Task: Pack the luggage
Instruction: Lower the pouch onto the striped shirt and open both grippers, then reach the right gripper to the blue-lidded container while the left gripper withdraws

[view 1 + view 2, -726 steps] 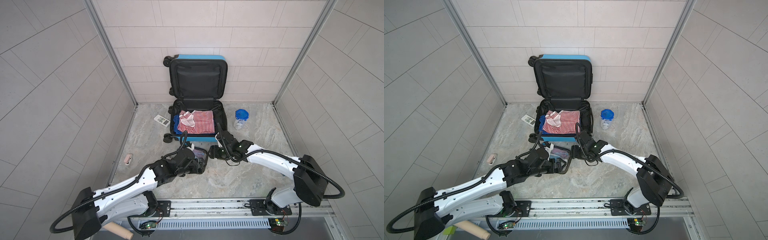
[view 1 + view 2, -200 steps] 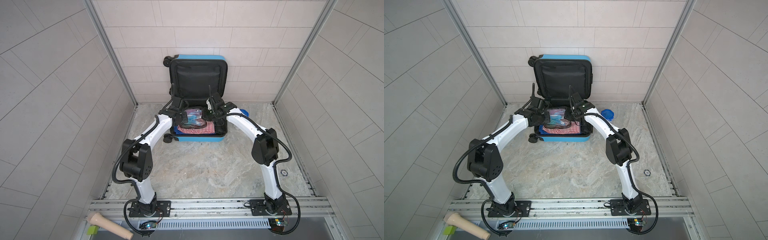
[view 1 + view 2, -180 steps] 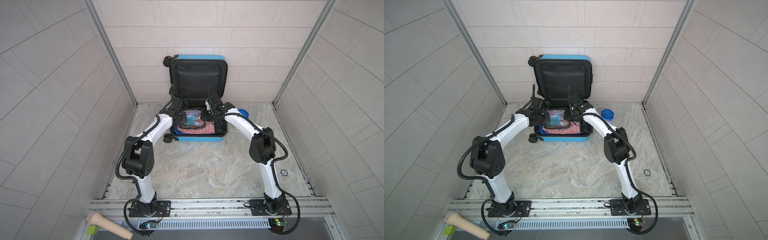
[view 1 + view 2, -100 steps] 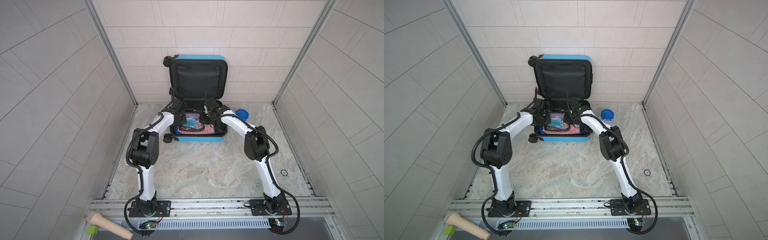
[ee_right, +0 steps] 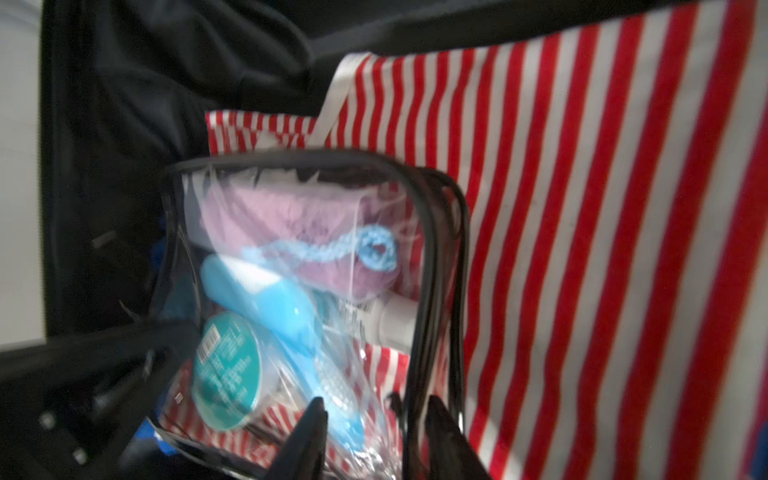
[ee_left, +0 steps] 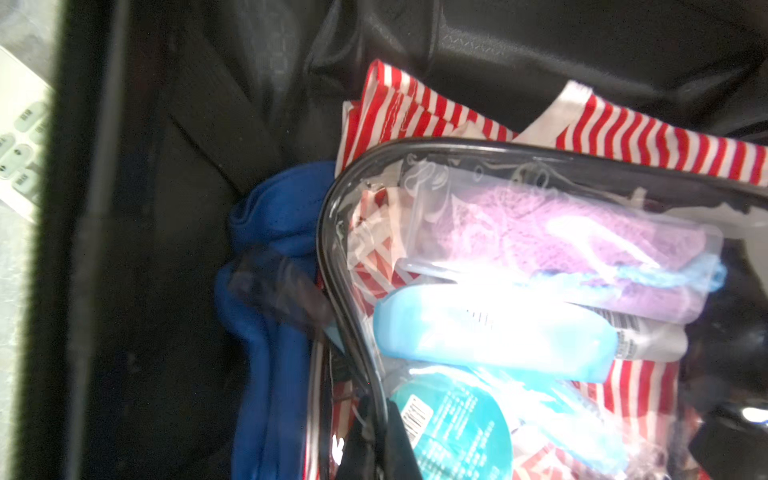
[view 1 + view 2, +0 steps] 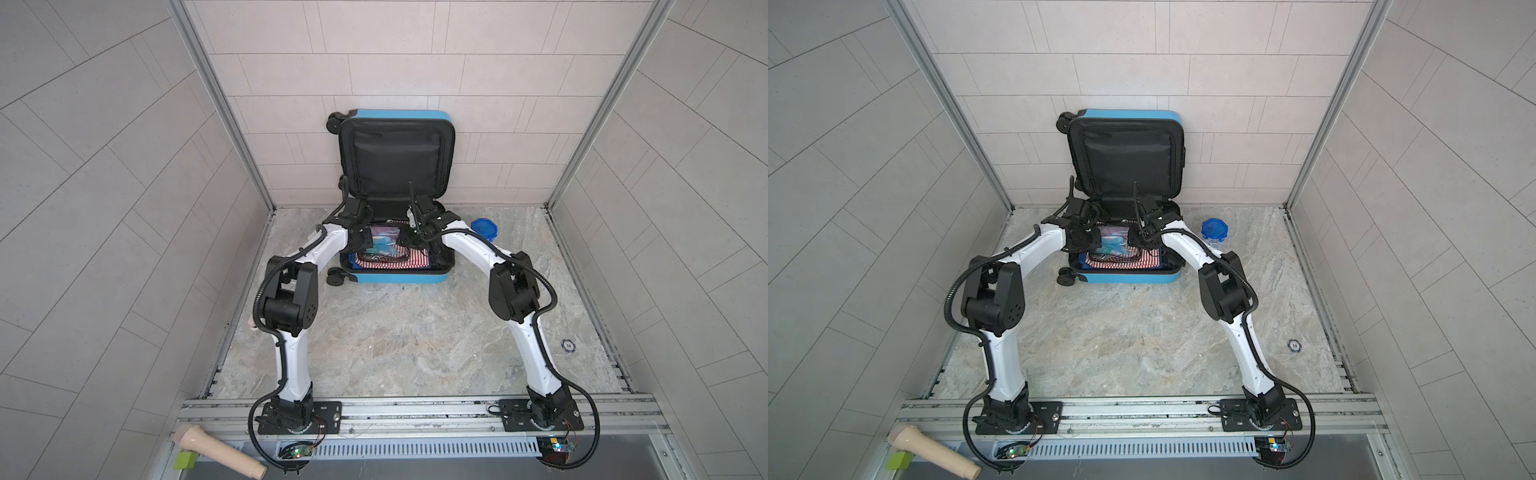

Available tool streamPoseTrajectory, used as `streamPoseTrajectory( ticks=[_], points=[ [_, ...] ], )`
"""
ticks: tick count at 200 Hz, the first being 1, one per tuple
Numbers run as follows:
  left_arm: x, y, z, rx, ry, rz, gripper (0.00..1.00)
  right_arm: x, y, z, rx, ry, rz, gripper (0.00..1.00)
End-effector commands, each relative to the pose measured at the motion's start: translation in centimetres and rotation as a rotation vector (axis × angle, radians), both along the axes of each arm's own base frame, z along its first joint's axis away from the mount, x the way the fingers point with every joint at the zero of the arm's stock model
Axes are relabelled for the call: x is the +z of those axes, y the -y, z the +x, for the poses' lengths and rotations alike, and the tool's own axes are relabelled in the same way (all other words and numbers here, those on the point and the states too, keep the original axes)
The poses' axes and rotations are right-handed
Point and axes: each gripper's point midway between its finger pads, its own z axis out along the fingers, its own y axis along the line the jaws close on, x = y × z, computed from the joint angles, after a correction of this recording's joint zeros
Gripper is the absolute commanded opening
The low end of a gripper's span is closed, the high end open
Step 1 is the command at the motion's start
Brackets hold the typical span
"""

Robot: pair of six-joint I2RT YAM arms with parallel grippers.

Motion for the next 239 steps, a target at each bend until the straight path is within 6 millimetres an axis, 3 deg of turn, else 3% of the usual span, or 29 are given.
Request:
streamPoseTrajectory(
  ticks=[1,25,60,67,82,90,112,124,152,156,159,184,215,239],
  points=[
    [-1.9,-1.2,-0.7,0.007,-0.075,0.043,0.00,5.6,1.2,-0.5,0.011,0.091,0.004,0.53],
    [-2.3,-1.5,-0.9,0.011,-0.086,0.049,0.00,7.9,2.8,-0.9,0.004,0.139,-0.022,0.62],
    [-1.5,-1.8,-0.7,0.013,-0.075,0.041,0.01,11.3,6.4,-1.8,-0.014,0.190,-0.085,0.67],
    [-1.1,-1.7,-0.6,0.009,-0.068,0.038,0.13,12.2,7.2,-2.2,-0.017,0.207,-0.103,0.68],
    [0.1,-1.6,-0.4,0.004,-0.044,0.028,0.49,13.9,9.4,-2.9,-0.027,0.244,-0.158,0.71],
    [0.9,-1.5,-0.4,0.002,-0.028,0.024,0.62,14.8,10.8,-3.4,-0.039,0.258,-0.202,0.72],
    [4.0,-1.5,-0.1,-0.002,0.039,0.011,0.75,16.3,15.2,-4.4,-0.100,0.269,-0.313,0.74],
    [5.8,-1.4,-0.1,-0.002,0.078,0.004,0.89,16.8,17.5,-4.9,-0.128,0.272,-0.352,0.75],
    [10.7,-1.6,-0.5,0.001,0.188,-0.018,0.96,16.7,22.5,-5.9,-0.205,0.254,-0.401,0.81],
    [11.5,-1.6,-0.6,0.000,0.205,-0.022,0.96,16.6,23.2,-6.0,-0.215,0.251,-0.408,0.95],
    [12.2,-1.6,-0.7,0.000,0.220,-0.026,0.96,16.5,23.6,-6.1,-0.223,0.247,-0.414,0.99],
    [16.6,-1.6,-2.0,-0.005,0.322,-0.066,0.97,15.2,27.0,-7.1,-0.269,0.205,-0.464,0.99],
    [21.0,-1.1,-5.1,-0.033,0.423,-0.111,0.98,13.1,28.6,-7.9,-0.259,0.149,-0.502,1.00],
    [21.4,-0.1,-8.4,-0.063,0.451,-0.150,0.99,10.9,28.6,-8.3,-0.207,0.079,-0.544,1.00]
  ],
)
